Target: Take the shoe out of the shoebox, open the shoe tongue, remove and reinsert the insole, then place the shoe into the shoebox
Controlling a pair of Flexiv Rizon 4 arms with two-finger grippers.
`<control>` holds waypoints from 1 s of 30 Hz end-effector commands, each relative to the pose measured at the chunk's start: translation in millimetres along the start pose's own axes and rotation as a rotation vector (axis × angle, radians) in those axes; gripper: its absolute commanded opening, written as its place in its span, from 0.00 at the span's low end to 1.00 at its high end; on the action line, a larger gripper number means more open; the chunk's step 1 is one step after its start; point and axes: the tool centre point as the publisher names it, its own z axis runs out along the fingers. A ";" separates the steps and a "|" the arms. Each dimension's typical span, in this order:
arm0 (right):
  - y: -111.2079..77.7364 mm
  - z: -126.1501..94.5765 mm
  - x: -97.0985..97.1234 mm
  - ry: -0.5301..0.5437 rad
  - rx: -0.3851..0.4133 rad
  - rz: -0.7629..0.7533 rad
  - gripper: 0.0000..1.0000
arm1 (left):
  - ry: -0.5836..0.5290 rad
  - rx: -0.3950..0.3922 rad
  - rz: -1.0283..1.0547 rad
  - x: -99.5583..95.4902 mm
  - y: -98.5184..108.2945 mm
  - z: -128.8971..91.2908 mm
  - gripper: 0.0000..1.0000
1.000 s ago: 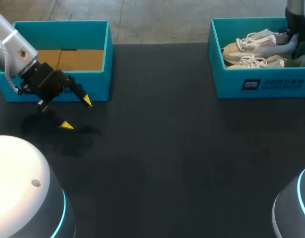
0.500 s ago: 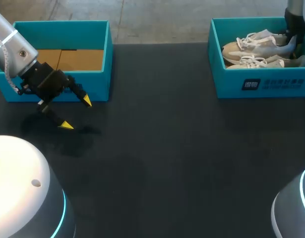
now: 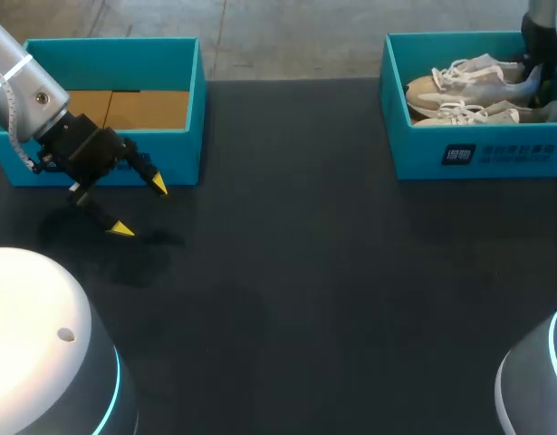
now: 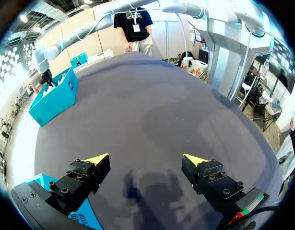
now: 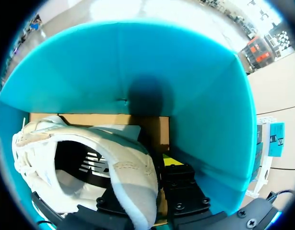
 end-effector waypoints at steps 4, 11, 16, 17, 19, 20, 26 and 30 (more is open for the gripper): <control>0.4 -6.0 0.1 0.001 0.001 0.004 0.22 | 0.002 -0.003 0.000 0.2 -0.1 -0.5 1.00; -3.2 -11.5 0.1 0.001 -0.011 0.006 0.28 | 0.002 -0.003 0.000 0.2 -0.1 -0.5 1.00; -5.3 -12.6 1.0 0.006 -0.014 0.006 0.40 | 0.002 -0.003 0.000 0.2 -0.1 -0.5 1.00; -5.4 -12.5 1.4 0.006 -0.014 0.006 0.40 | 0.002 -0.003 0.000 0.2 -0.1 -0.5 1.00; -5.6 -12.5 2.2 0.008 -0.014 0.004 0.41 | 0.002 -0.003 0.000 0.2 -0.1 -0.5 1.00; -5.7 -12.6 2.5 0.009 -0.014 0.004 0.41 | 0.002 -0.003 0.000 0.2 -0.1 -0.5 1.00; -6.4 -20.7 3.0 0.006 -0.025 0.005 0.43 | 0.002 -0.003 0.000 0.2 -0.1 -0.5 1.00; -7.8 -28.5 4.0 -0.002 -0.040 0.006 0.49 | 0.002 -0.003 0.000 0.2 -0.1 -0.5 1.00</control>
